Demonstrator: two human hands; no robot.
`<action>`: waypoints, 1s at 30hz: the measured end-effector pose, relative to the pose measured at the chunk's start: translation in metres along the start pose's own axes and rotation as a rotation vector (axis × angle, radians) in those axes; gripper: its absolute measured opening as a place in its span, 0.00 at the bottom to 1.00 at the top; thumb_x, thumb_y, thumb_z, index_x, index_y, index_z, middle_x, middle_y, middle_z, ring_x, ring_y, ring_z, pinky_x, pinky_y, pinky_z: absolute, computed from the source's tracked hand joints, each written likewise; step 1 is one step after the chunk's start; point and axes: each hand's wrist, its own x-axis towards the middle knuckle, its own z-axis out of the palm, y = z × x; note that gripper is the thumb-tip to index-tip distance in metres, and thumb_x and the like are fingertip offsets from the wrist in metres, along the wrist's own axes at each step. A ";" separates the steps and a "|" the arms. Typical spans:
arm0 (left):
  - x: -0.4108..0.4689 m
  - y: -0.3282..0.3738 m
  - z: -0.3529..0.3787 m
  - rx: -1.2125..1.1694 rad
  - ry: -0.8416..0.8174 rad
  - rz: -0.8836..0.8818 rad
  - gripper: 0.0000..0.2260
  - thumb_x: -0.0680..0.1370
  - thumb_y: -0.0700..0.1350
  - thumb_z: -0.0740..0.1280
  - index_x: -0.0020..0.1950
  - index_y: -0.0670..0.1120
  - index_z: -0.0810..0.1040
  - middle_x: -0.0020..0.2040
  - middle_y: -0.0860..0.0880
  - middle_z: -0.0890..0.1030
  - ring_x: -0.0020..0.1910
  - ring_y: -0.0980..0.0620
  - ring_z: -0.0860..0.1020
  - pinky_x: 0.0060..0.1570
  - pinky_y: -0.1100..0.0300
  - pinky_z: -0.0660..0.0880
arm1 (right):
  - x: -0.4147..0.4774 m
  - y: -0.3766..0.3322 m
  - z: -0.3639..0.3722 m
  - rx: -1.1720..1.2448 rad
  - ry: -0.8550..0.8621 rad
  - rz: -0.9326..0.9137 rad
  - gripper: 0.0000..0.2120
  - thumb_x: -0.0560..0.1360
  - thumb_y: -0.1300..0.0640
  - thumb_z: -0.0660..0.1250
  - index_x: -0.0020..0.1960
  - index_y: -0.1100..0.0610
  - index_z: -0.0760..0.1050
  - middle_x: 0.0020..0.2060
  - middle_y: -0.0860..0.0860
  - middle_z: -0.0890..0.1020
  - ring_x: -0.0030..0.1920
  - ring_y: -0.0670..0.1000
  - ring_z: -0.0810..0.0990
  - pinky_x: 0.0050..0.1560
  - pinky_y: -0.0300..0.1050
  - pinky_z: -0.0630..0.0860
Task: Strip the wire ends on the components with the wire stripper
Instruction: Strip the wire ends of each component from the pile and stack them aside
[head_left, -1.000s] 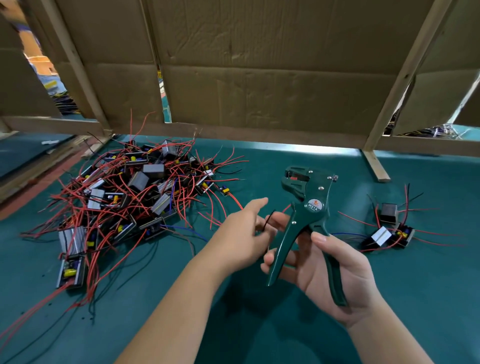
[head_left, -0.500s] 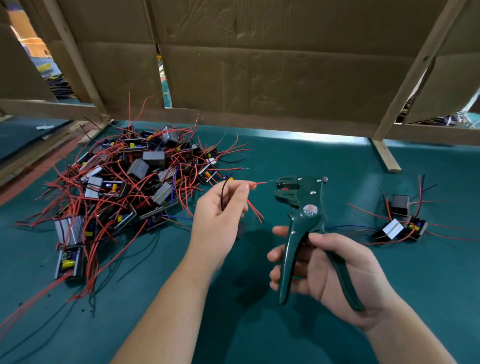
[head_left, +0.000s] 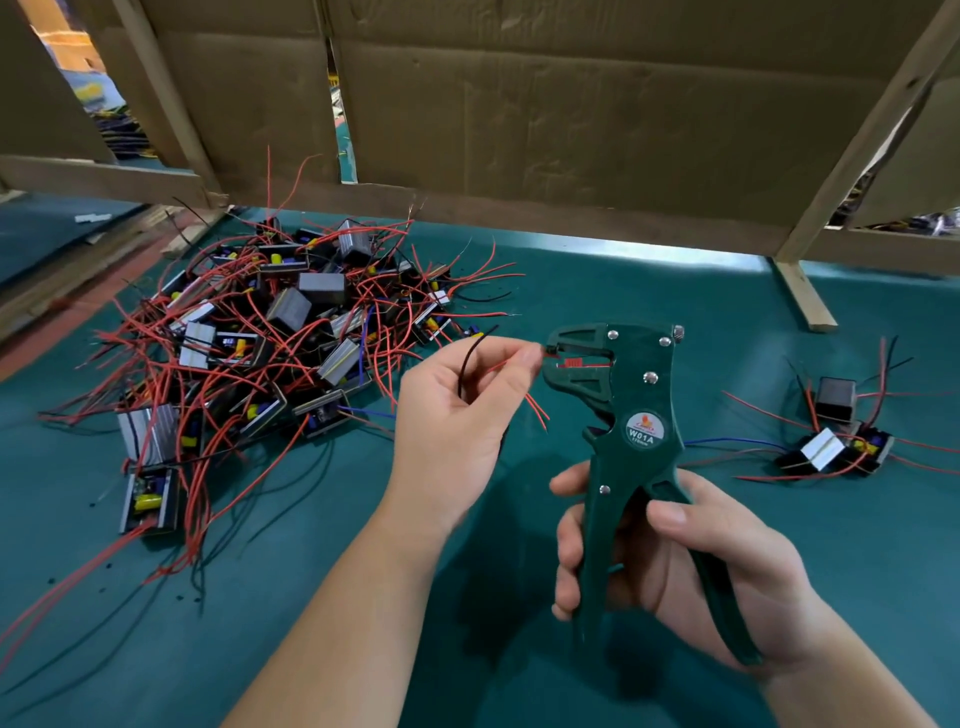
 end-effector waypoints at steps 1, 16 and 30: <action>0.000 0.001 0.000 -0.005 0.005 -0.002 0.07 0.76 0.40 0.69 0.38 0.49 0.80 0.26 0.59 0.74 0.28 0.63 0.70 0.28 0.72 0.67 | 0.000 0.001 0.000 -0.008 0.011 -0.005 0.27 0.69 0.52 0.75 0.60 0.68 0.74 0.42 0.66 0.78 0.41 0.65 0.79 0.47 0.64 0.75; -0.001 0.001 -0.002 0.045 -0.038 -0.009 0.07 0.70 0.51 0.69 0.35 0.50 0.80 0.26 0.58 0.72 0.28 0.60 0.66 0.28 0.67 0.66 | -0.003 -0.001 0.001 -0.075 0.139 0.003 0.25 0.62 0.48 0.79 0.50 0.64 0.79 0.36 0.65 0.78 0.33 0.64 0.79 0.39 0.60 0.77; 0.005 -0.024 -0.014 0.308 -0.149 -0.125 0.09 0.76 0.56 0.56 0.43 0.53 0.59 0.31 0.53 0.71 0.25 0.58 0.63 0.28 0.65 0.63 | 0.007 -0.004 -0.001 0.112 0.366 -0.045 0.22 0.62 0.44 0.73 0.45 0.61 0.79 0.35 0.60 0.77 0.33 0.60 0.78 0.36 0.55 0.79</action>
